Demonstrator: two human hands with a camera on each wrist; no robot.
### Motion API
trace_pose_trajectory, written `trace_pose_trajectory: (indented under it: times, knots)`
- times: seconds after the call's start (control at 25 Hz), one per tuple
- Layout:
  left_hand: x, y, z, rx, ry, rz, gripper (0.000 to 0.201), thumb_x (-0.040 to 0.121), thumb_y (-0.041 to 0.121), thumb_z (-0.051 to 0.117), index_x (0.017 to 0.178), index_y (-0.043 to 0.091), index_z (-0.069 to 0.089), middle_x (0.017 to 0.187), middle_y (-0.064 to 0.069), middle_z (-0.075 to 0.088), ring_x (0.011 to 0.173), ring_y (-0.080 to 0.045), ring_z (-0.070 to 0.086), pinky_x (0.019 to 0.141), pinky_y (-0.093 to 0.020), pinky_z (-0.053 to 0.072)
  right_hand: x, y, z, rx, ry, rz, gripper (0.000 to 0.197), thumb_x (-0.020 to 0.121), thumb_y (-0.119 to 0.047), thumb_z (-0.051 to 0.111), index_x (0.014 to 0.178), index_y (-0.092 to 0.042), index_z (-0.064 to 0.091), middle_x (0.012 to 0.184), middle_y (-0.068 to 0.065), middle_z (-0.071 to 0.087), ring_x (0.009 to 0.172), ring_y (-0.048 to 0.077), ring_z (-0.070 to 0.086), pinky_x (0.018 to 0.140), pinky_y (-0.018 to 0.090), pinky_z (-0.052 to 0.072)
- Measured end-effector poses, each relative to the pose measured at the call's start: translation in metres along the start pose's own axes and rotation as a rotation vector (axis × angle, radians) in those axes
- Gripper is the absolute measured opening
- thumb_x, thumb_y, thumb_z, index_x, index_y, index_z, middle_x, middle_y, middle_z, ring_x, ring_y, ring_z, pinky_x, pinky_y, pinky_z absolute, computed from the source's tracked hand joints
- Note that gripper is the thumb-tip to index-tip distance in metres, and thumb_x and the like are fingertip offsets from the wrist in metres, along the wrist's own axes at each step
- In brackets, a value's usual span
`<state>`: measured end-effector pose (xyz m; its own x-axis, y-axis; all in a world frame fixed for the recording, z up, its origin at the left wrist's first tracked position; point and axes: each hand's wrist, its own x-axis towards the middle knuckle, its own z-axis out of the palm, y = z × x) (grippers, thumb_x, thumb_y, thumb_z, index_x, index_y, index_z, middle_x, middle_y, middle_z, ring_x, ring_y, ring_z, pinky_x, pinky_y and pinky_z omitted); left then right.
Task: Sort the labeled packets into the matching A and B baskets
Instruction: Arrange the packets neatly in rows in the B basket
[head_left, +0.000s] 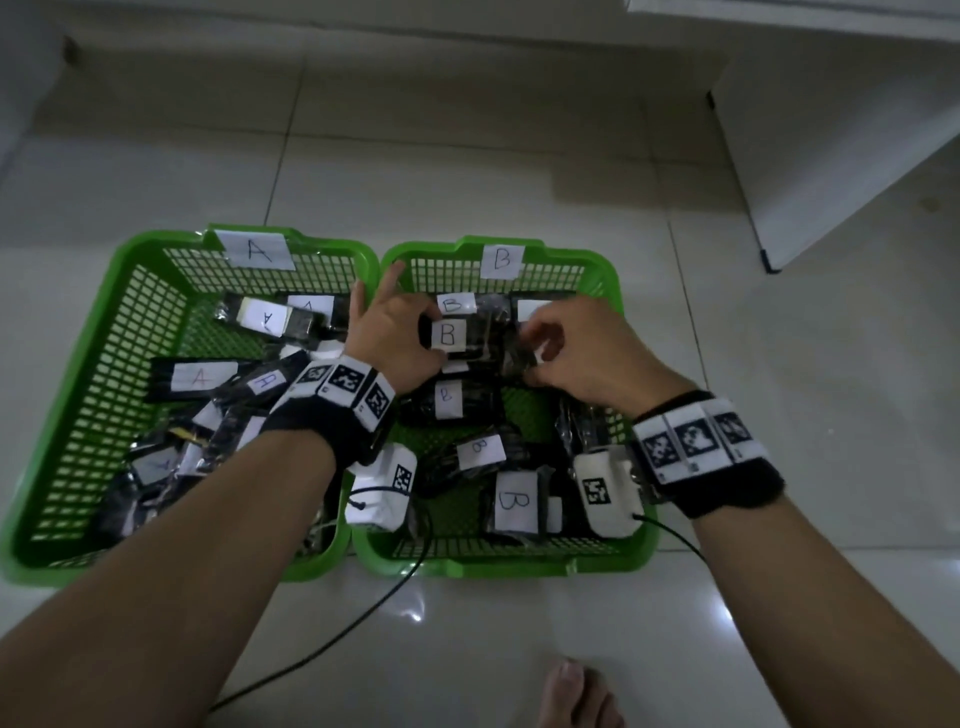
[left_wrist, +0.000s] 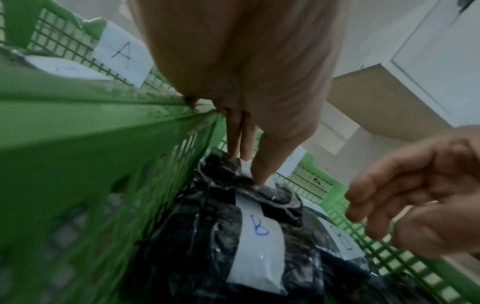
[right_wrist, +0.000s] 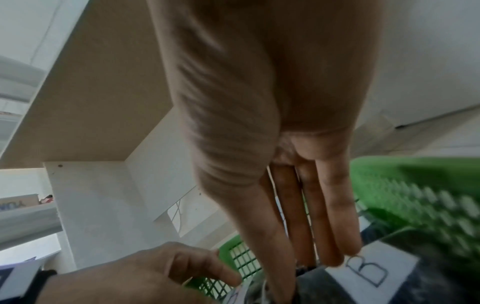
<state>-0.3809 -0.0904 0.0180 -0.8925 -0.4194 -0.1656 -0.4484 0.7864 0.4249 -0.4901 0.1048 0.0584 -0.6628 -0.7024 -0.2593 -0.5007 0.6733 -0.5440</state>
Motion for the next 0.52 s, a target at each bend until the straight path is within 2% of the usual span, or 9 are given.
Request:
trace_pose_trajectory:
  times: [0.08, 0.12, 0.16, 0.2, 0.24, 0.28, 0.32, 0.4, 0.52]
  knots:
    - [-0.001, 0.008, 0.0, -0.027, 0.051, 0.065, 0.034, 0.079, 0.033, 0.074, 0.11, 0.026, 0.063, 0.139, 0.003, 0.053, 0.152, -0.019, 0.014, 0.122, -0.051, -0.01, -0.024, 0.004, -0.008, 0.027, -0.141, 0.039, 0.045, 0.067, -0.016, 0.094, 0.107, -0.02, 0.074, 0.098, -0.008, 0.072, 0.082, 0.003, 0.066, 0.077, 0.022, 0.056]
    - [-0.001, 0.014, 0.002, -0.035, 0.069, 0.111, 0.03, 0.078, 0.033, 0.074, 0.106, 0.027, 0.064, 0.129, 0.003, 0.059, 0.148, -0.021, 0.028, 0.123, -0.052, -0.004, -0.034, 0.003, -0.007, 0.036, -0.214, 0.039, 0.049, 0.066, -0.021, 0.095, 0.11, -0.02, 0.074, 0.1, -0.007, 0.072, 0.086, 0.006, 0.067, 0.08, 0.026, 0.058]
    - [-0.002, 0.021, 0.005, -0.053, 0.067, 0.151, 0.025, 0.077, 0.035, 0.073, 0.1, 0.027, 0.066, 0.118, 0.005, 0.064, 0.136, -0.022, 0.044, 0.123, -0.053, 0.009, -0.043, 0.002, -0.001, 0.011, -0.269, 0.022, 0.057, 0.065, -0.027, 0.096, 0.116, -0.019, 0.072, 0.107, -0.006, 0.072, 0.093, 0.009, 0.067, 0.081, 0.027, 0.057]
    - [-0.003, 0.027, 0.008, -0.09, 0.049, 0.176, 0.019, 0.075, 0.036, 0.072, 0.092, 0.029, 0.067, 0.106, 0.006, 0.067, 0.119, -0.021, 0.057, 0.117, -0.051, 0.027, -0.05, 0.002, 0.007, -0.043, -0.306, 0.006, 0.067, 0.066, -0.033, 0.095, 0.125, -0.019, 0.067, 0.116, -0.004, 0.07, 0.101, 0.012, 0.066, 0.082, 0.027, 0.053]
    - [-0.005, 0.033, 0.012, -0.137, 0.026, 0.19, 0.015, 0.074, 0.035, 0.072, 0.087, 0.029, 0.068, 0.096, 0.007, 0.067, 0.104, -0.019, 0.061, 0.105, -0.047, 0.043, -0.055, 0.002, 0.016, -0.083, -0.329, -0.001, 0.076, 0.068, -0.037, 0.093, 0.134, -0.019, 0.061, 0.125, -0.002, 0.066, 0.11, 0.015, 0.063, 0.083, 0.026, 0.049]
    - [-0.008, 0.037, 0.015, -0.178, -0.001, 0.193, 0.012, 0.074, 0.032, 0.072, 0.084, 0.028, 0.069, 0.092, 0.007, 0.068, 0.095, -0.017, 0.062, 0.093, -0.041, 0.051, -0.058, 0.003, 0.025, -0.092, -0.349, 0.006, 0.081, 0.071, -0.038, 0.091, 0.141, -0.018, 0.054, 0.133, 0.001, 0.063, 0.118, 0.018, 0.06, 0.085, 0.025, 0.046]
    - [-0.009, 0.039, 0.018, -0.195, -0.028, 0.189, 0.011, 0.075, 0.029, 0.073, 0.085, 0.026, 0.07, 0.09, 0.007, 0.068, 0.092, -0.016, 0.062, 0.086, -0.036, 0.053, -0.059, 0.004, 0.033, -0.073, -0.373, 0.017, 0.082, 0.076, -0.039, 0.087, 0.145, -0.017, 0.049, 0.139, 0.003, 0.06, 0.124, 0.02, 0.058, 0.089, 0.025, 0.045]
    - [-0.012, 0.04, 0.019, -0.153, -0.064, 0.192, 0.014, 0.076, 0.024, 0.076, 0.089, 0.022, 0.071, 0.092, 0.008, 0.066, 0.093, -0.012, 0.06, 0.078, -0.027, 0.049, -0.059, 0.008, 0.042, -0.046, -0.409, 0.013, 0.08, 0.083, -0.041, 0.081, 0.148, -0.015, 0.044, 0.144, 0.006, 0.057, 0.129, 0.023, 0.055, 0.097, 0.028, 0.044]
    - [-0.012, 0.04, 0.013, -0.092, -0.122, 0.179, 0.019, 0.076, 0.024, 0.078, 0.093, 0.021, 0.072, 0.096, 0.009, 0.061, 0.095, -0.011, 0.059, 0.076, -0.024, 0.045, -0.056, 0.012, 0.044, -0.069, -0.411, -0.016, 0.077, 0.087, -0.04, 0.077, 0.15, -0.014, 0.041, 0.146, 0.008, 0.055, 0.131, 0.025, 0.053, 0.1, 0.03, 0.044]
